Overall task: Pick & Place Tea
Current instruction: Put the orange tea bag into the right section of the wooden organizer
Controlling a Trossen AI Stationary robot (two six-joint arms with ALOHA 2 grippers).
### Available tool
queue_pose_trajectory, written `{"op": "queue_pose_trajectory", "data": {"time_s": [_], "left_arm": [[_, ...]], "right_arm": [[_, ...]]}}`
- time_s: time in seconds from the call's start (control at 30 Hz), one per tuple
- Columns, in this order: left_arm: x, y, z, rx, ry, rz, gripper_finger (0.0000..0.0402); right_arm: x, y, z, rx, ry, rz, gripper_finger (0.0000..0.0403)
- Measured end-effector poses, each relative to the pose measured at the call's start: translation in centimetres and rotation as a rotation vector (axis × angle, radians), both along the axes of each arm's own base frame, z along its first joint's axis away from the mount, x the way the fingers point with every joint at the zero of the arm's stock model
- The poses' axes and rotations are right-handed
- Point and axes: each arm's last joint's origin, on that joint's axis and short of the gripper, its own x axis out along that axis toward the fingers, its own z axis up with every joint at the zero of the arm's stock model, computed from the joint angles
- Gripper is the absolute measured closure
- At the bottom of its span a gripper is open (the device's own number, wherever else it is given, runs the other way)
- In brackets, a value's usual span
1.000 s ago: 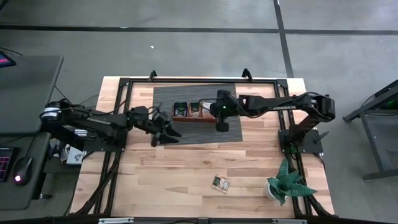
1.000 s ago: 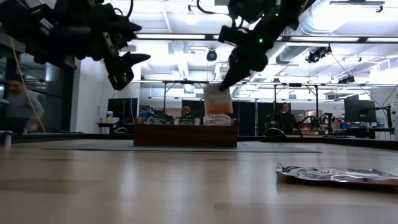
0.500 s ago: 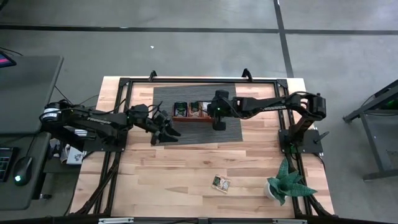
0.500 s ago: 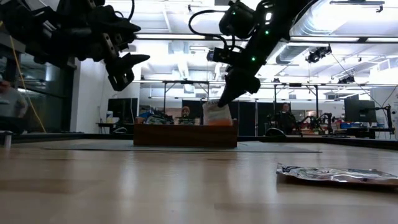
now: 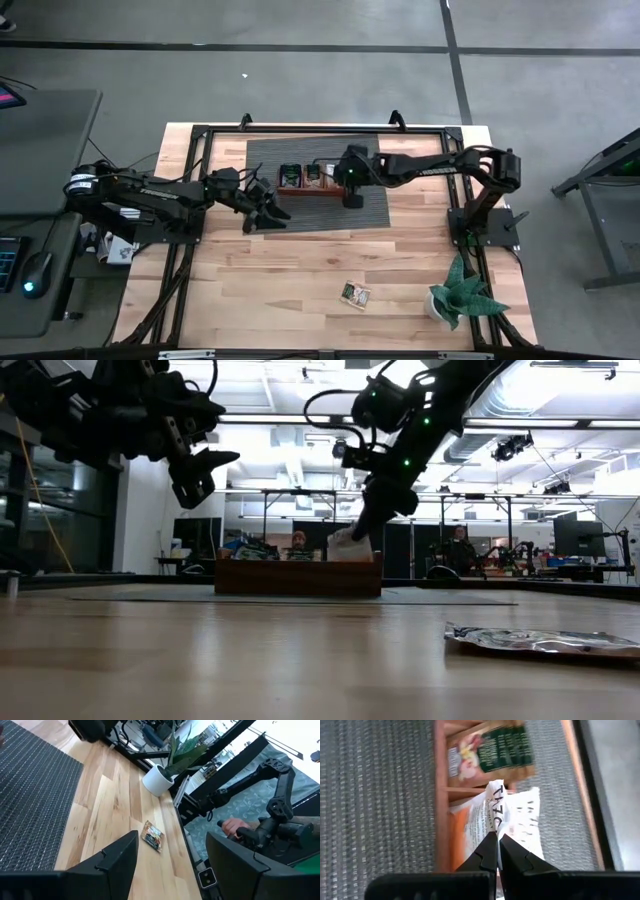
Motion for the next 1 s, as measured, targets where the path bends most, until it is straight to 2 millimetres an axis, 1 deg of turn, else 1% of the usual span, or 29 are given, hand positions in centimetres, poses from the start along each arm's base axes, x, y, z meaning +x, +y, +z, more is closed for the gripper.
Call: {"op": "queue_pose_trajectory", "data": {"time_s": [0.1, 0.37, 0.53, 0.63, 0.73, 1.0], "left_arm": [[0.0, 0.0, 0.01, 0.0, -0.001, -0.002, 0.017], [-0.01, -0.03, 0.0, 0.001, -0.001, -0.012, 0.017], [-0.01, -0.03, 0.0, 0.01, -0.005, -0.013, 0.017], [-0.01, -0.03, 0.0, 0.022, -0.009, -0.015, 0.017], [-0.01, -0.03, 0.0, 0.025, -0.011, -0.015, 0.017], [-0.01, -0.03, 0.0, 0.045, -0.019, -0.017, 0.017]], "right_arm": [[0.22, 0.01, -0.6, 0.012, 0.011, 0.008, 0.0403], [0.2, 0.0, -0.52, 0.026, 0.0, -0.012, 0.04], [0.11, 0.03, -0.57, 0.03, 0.01, -0.007, 0.0376], [0.04, 0.03, -0.62, 0.03, 0.02, -0.01, 0.0348], [-0.03, 0.06, -0.67, 0.035, 0.028, -0.007, 0.0312], [0.01, 0.14, -0.63, 0.058, 0.018, 0.0, 0.0192]]}}
